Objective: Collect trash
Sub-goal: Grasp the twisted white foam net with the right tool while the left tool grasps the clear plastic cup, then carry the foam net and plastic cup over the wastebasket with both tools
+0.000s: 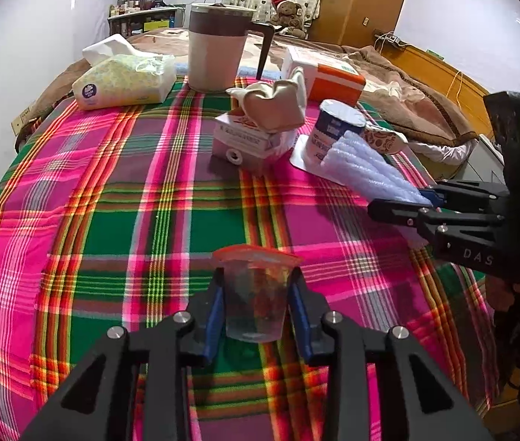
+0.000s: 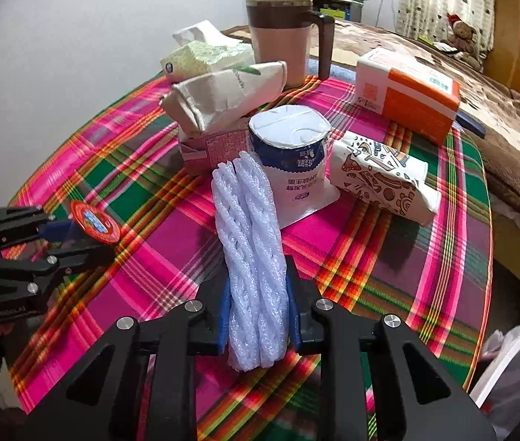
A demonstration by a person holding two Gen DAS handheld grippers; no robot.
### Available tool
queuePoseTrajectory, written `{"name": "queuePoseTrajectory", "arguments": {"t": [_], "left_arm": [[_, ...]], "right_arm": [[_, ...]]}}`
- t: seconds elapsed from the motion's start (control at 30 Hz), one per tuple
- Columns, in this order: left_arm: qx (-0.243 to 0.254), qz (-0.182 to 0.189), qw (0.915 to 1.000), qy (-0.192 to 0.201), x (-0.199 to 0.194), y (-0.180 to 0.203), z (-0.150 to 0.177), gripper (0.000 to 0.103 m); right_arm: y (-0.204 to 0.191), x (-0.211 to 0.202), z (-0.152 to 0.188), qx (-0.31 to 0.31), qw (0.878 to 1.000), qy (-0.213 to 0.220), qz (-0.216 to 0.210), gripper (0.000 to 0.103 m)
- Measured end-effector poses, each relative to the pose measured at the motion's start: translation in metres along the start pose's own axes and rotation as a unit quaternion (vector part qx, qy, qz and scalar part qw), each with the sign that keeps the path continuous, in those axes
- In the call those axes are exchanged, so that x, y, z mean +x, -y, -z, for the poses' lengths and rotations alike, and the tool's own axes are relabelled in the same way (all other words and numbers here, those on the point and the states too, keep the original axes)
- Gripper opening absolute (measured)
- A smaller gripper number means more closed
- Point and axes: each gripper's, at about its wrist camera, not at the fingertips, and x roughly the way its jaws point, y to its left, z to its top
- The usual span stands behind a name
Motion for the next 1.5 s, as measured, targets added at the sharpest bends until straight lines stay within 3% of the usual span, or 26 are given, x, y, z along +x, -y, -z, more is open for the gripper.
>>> {"name": "queuePoseTrajectory", "arguments": {"t": [0.57, 1.5], "left_arm": [[0.024, 0.026, 0.9989, 0.032, -0.029, 0.045, -0.01, 0.034], [0.132, 0.085, 0.9865, 0.046, -0.02, 0.193, -0.037, 0.034]], "right_arm": [[0.021, -0.066, 0.035, 0.067, 0.996, 0.055, 0.031, 0.025], [0.103, -0.154, 0.112, 0.182, 0.969, 0.106, 0.13, 0.025]]}}
